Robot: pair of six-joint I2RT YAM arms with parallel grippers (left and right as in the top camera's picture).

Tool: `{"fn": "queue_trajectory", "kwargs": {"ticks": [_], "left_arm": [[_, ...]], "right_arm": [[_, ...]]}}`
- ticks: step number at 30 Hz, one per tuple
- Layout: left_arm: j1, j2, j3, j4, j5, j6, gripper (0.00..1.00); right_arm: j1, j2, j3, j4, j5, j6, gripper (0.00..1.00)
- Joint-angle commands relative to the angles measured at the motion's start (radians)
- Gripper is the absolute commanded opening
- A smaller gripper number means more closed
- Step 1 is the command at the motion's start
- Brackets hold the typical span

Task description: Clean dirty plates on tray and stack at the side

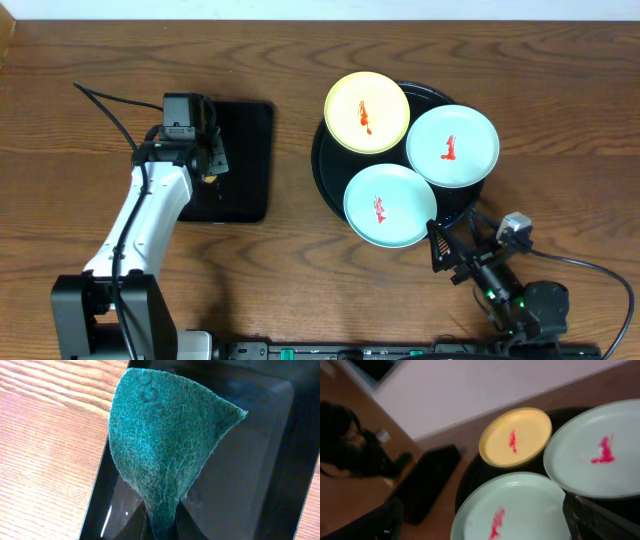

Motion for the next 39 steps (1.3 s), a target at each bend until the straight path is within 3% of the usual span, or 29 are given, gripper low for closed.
{"fn": "queue_trajectory", "kwargs": {"ticks": [1, 2, 6, 11, 12, 14, 15, 24, 26, 28, 29, 30, 34, 39], "left_arm": [[0.005, -0.061, 0.008, 0.001, -0.012, -0.019, 0.07], [0.005, -0.079, 0.008, 0.0, -0.012, -0.019, 0.07], [0.005, -0.097, 0.008, -0.007, 0.011, -0.019, 0.07], [0.005, -0.098, 0.008, -0.01, 0.052, -0.034, 0.07], [0.005, -0.098, 0.008, -0.01, 0.052, -0.034, 0.07], [0.005, -0.098, 0.008, -0.011, 0.052, -0.034, 0.08], [0.005, -0.098, 0.008, -0.01, 0.052, -0.034, 0.07], [0.005, -0.098, 0.008, -0.011, 0.052, -0.034, 0.08], [0.005, -0.098, 0.008, -0.016, 0.052, -0.04, 0.07], [0.004, -0.098, 0.008, -0.023, 0.052, -0.059, 0.07], [0.002, -0.098, 0.008, -0.025, 0.052, -0.061, 0.07], [-0.007, -0.098, 0.008, -0.025, 0.052, -0.061, 0.08], [-0.042, -0.098, 0.027, -0.024, 0.051, -0.061, 0.07], [-0.085, -0.097, 0.092, -0.024, 0.04, -0.061, 0.07]], "right_arm": [[-0.007, 0.141, 0.16, -0.042, -0.027, -0.174, 0.99], [-0.007, 0.298, 0.287, -0.102, -0.027, -0.251, 0.99], [-0.007, 0.621, 0.541, -0.208, -0.061, -0.387, 0.99], [-0.007, 0.867, 0.714, -0.189, -0.23, -0.41, 0.99], [-0.007, 0.882, 0.717, -0.178, -0.245, -0.41, 0.99], [-0.007, 0.919, 0.717, -0.167, -0.26, -0.415, 0.89], [-0.005, 0.94, 0.717, -0.179, -0.259, -0.444, 0.99], [0.119, 1.033, 0.732, -0.303, 0.094, -0.488, 0.97], [0.146, 1.033, 0.738, -0.305, 0.182, -0.489, 0.9], [0.166, 1.035, 0.739, -0.305, 0.238, -0.488, 0.75], [0.171, 1.039, 0.739, -0.306, 0.254, -0.488, 0.61], [0.171, 1.049, 0.739, -0.306, 0.258, -0.488, 0.39], [0.169, 1.076, 0.739, -0.297, 0.258, -0.462, 0.04], [0.167, 1.126, 0.739, -0.253, 0.256, -0.402, 0.01]]}}
